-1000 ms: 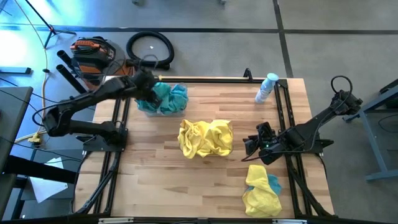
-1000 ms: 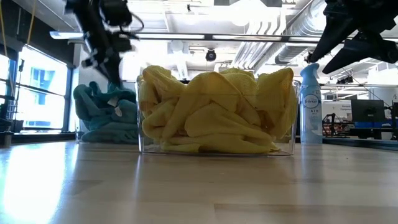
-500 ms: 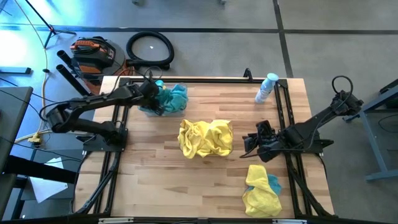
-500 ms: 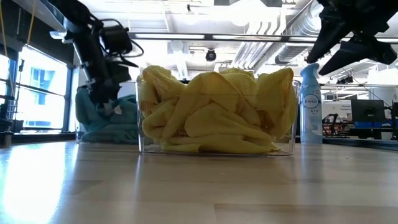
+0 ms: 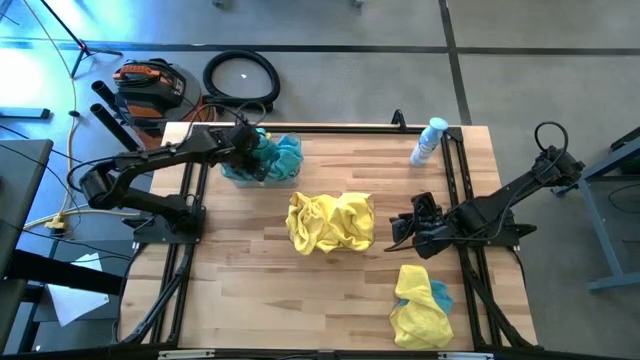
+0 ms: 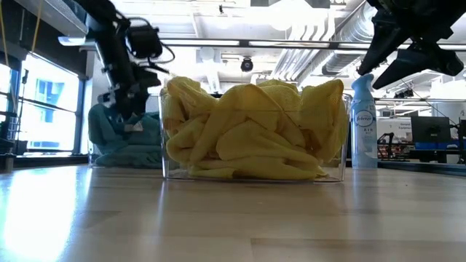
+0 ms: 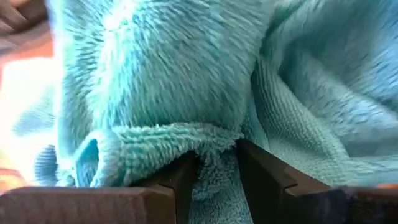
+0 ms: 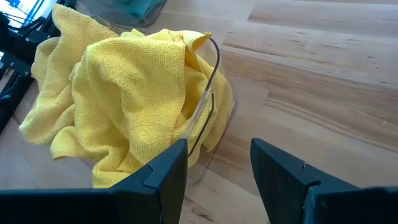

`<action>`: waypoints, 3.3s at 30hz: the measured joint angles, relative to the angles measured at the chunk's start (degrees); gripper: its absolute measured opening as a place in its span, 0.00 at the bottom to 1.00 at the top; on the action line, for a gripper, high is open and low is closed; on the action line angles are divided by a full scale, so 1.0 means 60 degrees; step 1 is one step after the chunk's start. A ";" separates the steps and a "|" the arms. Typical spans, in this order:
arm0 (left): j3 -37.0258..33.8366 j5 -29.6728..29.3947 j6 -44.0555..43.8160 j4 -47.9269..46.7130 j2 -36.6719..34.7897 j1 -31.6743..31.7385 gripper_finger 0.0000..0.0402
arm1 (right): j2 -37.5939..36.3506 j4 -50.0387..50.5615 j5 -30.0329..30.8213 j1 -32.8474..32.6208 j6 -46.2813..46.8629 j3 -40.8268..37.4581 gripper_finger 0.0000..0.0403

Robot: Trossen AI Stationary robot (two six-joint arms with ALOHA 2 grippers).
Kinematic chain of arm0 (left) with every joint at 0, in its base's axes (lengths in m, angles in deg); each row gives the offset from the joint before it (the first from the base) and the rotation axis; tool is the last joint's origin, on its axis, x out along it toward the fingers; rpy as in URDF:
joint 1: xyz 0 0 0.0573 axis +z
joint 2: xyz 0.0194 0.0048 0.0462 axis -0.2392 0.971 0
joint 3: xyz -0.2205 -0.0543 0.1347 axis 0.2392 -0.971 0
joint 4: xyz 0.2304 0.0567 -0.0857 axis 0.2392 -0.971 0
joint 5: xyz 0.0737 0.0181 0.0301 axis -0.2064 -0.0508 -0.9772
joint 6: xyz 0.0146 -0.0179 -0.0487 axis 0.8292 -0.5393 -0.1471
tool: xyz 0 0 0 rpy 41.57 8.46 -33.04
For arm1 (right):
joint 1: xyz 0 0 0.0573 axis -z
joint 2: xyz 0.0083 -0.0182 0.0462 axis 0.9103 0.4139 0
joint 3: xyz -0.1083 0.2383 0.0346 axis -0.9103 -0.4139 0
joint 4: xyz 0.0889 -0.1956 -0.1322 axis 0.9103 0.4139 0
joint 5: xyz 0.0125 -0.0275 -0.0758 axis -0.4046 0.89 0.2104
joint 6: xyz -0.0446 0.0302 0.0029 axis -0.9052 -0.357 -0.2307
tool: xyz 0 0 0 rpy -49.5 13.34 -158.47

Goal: Sort microfiber towel by color & place in baskets
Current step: Put the blue towel into the top transparent bin

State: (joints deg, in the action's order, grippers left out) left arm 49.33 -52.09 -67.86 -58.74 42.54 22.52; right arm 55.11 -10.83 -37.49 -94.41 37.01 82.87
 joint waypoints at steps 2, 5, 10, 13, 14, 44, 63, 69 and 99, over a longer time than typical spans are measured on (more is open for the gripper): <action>0.0391 -0.0163 0.0002 -0.0562 -0.0213 0.0007 0.28 | 0.0000 0.0004 -0.0003 0.0000 0.0000 0.0000 0.43; 0.1004 -0.0418 -0.0002 -0.1268 -0.0524 0.0007 0.28 | -0.0003 0.0007 -0.0010 0.0000 -0.0003 0.0000 0.43; 0.1704 -0.0658 0.0005 -0.1382 -0.0959 0.0007 0.28 | 0.0000 0.0018 -0.0010 0.0000 -0.0007 0.0000 0.43; 0.1813 -0.0914 0.0081 -0.0665 -0.0994 0.0007 0.28 | -0.0001 0.0096 -0.0010 0.0000 -0.0006 0.0000 0.43; 0.1797 -0.0928 0.0082 -0.0429 -0.0962 0.0007 0.28 | 0.0000 0.0096 -0.0010 0.0000 -0.0007 0.0000 0.43; 0.1768 -0.0822 -0.0757 -0.0943 0.2831 0.0000 0.28 | 0.0000 0.0080 -0.0007 0.0000 0.0024 0.0000 0.43; 0.1768 -0.1444 -0.1933 -0.2414 -0.1803 -0.0004 0.27 | -0.0001 0.0087 -0.0005 0.0000 -0.0004 0.0000 0.43; 0.1775 -0.1872 -0.1063 -0.0898 -0.1655 -0.0004 0.27 | 0.0000 0.0085 -0.0003 0.0000 -0.0004 0.0000 0.43; 0.0015 -0.0797 -0.2105 0.1304 0.1021 0.0007 0.27 | -0.0001 0.0087 0.0005 0.0000 -0.0057 0.0000 0.43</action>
State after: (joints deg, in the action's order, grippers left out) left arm 49.43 -56.87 -80.49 -50.92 48.67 22.56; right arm 55.10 -10.31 -37.46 -94.41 36.67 82.87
